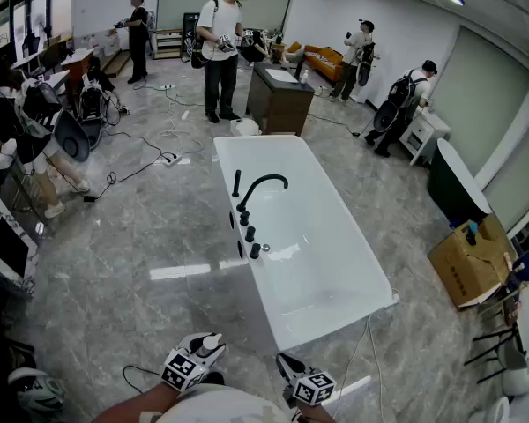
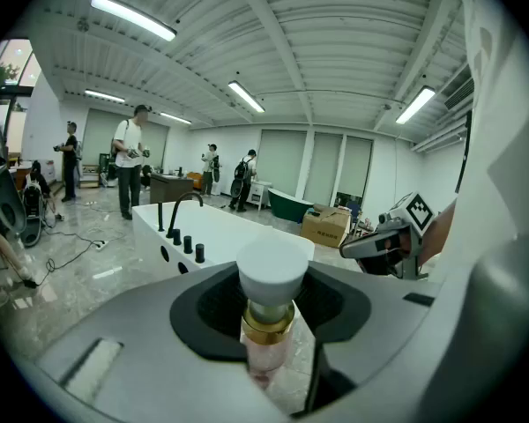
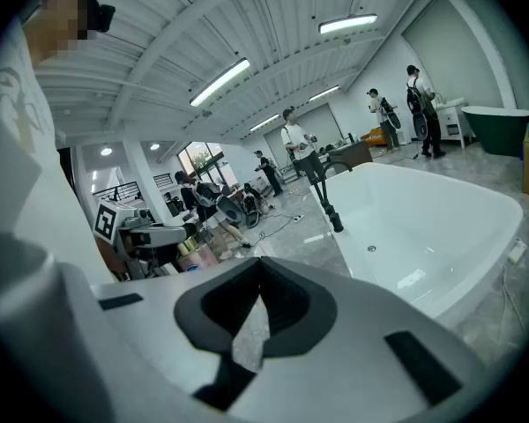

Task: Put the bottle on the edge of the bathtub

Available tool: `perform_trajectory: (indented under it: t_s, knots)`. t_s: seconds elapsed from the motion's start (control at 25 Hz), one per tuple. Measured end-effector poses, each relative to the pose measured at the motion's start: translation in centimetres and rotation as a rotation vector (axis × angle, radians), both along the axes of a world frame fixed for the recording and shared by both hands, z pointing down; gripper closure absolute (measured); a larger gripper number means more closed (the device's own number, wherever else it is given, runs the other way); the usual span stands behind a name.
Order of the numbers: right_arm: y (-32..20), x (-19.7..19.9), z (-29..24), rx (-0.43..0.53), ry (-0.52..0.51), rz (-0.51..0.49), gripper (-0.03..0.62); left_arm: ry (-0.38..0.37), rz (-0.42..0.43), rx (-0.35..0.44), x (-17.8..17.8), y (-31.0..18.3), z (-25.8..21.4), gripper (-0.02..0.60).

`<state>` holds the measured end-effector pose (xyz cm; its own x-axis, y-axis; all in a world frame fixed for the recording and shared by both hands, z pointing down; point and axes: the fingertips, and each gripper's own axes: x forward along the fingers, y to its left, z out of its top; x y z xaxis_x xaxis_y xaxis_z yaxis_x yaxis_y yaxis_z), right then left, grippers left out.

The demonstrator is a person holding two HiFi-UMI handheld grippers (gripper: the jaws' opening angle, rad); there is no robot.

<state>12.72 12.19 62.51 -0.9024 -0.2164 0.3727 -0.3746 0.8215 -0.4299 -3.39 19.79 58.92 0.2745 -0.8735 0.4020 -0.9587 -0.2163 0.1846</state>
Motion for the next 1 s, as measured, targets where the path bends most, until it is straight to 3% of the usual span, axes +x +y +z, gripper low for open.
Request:
perform_trajectory:
  t_s: [0.24,0.6,1.0]
  knots:
    - [1.3,2.4,-1.1,0.028,-0.005,-0.03,0.588,-0.022,-0.007,-0.002,2.7,0.4,-0.8,0.428]
    - [3.8,7.0,-0.7,0.012,0.005,0.014,0.588,-0.004,-0.02,-0.03,6.9,3.4,-0.7,0.428]
    - [5.9,8.9,0.1,-0.018,-0.001,-0.02,0.588,0.0,-0.053,-0.059,9.6,6.7,0.1,0.428]
